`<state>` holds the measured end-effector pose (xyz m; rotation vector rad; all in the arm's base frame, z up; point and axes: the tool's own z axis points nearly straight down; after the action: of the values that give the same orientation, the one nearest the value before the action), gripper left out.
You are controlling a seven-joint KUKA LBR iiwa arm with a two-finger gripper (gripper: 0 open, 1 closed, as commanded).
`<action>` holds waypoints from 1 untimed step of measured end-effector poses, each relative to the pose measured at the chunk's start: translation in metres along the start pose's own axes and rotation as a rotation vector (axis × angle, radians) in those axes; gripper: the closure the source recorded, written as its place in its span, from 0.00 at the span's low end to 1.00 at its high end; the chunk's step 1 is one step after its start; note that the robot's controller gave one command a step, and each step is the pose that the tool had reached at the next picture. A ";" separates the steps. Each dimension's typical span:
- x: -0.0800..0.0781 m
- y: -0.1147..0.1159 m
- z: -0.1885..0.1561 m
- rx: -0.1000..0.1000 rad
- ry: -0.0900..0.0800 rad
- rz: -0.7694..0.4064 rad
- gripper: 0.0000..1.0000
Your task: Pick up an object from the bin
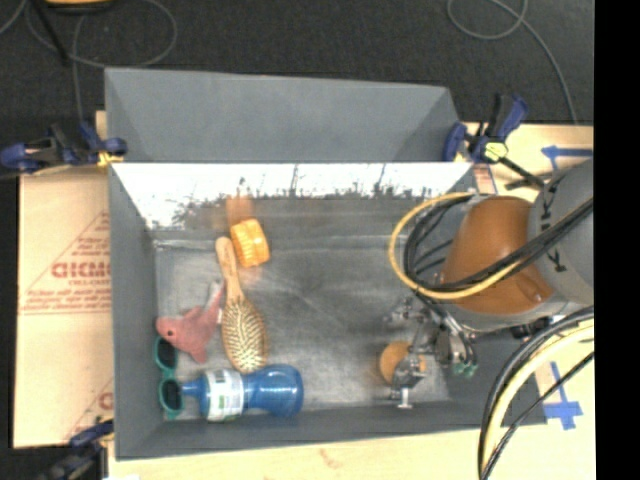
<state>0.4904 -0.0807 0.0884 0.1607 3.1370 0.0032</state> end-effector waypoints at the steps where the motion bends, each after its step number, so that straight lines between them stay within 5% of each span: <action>1: -0.012 -0.006 -0.036 0.001 -0.007 0.042 0.00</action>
Offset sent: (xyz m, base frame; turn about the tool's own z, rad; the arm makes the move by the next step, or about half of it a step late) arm -0.0166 -0.0120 -0.0184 0.1207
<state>0.5021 -0.0875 0.1243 0.2264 3.1261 0.0015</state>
